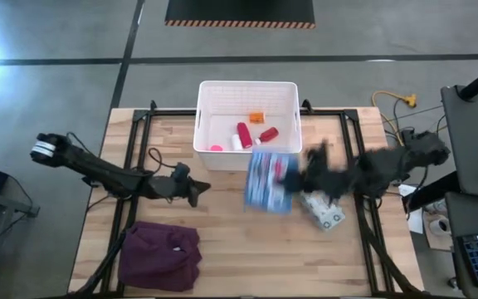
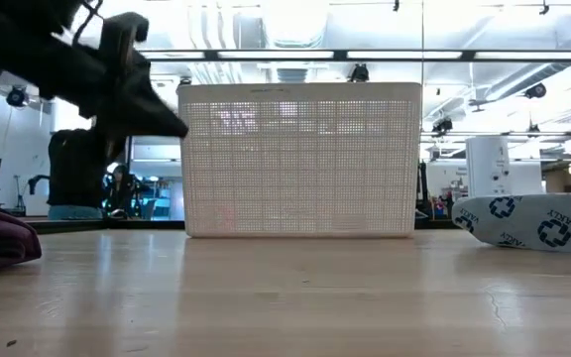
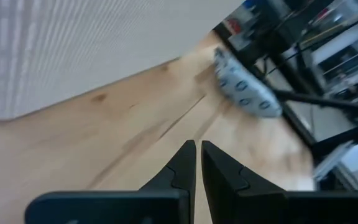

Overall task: Pick & place medical supplies in basket/bin
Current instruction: Put the blue first aid kit box into the white bin, then put the white mailer bag into the white bin

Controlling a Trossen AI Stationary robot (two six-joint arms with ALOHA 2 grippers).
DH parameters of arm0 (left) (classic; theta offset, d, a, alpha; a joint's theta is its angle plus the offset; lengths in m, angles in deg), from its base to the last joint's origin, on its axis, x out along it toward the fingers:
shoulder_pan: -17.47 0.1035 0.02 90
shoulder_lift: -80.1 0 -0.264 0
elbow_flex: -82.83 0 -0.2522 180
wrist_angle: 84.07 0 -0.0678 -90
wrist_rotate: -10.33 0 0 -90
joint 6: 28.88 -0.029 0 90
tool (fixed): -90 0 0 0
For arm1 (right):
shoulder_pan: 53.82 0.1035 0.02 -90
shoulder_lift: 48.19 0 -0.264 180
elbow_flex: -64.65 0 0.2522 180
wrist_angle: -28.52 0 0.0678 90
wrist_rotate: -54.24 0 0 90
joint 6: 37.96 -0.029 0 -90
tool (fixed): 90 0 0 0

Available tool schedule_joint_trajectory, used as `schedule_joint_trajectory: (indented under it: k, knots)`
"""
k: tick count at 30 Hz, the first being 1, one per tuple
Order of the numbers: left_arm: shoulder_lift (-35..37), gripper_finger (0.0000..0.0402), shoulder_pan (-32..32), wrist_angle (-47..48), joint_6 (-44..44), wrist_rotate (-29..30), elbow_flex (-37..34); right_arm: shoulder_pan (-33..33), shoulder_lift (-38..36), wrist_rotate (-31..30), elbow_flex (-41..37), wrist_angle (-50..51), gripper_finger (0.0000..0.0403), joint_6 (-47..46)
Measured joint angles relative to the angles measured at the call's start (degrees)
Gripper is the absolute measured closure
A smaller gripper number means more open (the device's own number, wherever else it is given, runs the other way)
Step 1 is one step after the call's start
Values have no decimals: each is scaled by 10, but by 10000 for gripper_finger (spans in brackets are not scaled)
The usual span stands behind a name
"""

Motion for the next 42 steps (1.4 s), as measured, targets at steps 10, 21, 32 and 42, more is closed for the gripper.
schedule_joint_trajectory:
  k: [10, 21, 32, 42]
  knots:
    - [42, 394, 0, 10, -5, 6, 28, -463, 39, 308, 82, 70, 241, 356]
    - [28, 327, 0, 15, 16, 11, 46, -548, 159, 426, 137, 62, 109, 437]
    - [29, 308, 14, 14, 10, 10, 48, -493, 105, 296, 236, 307, 53, 507]
    - [15, 308, 36, 11, 10, 0, 60, -264, -31, 179, 14, 422, 76, 289]
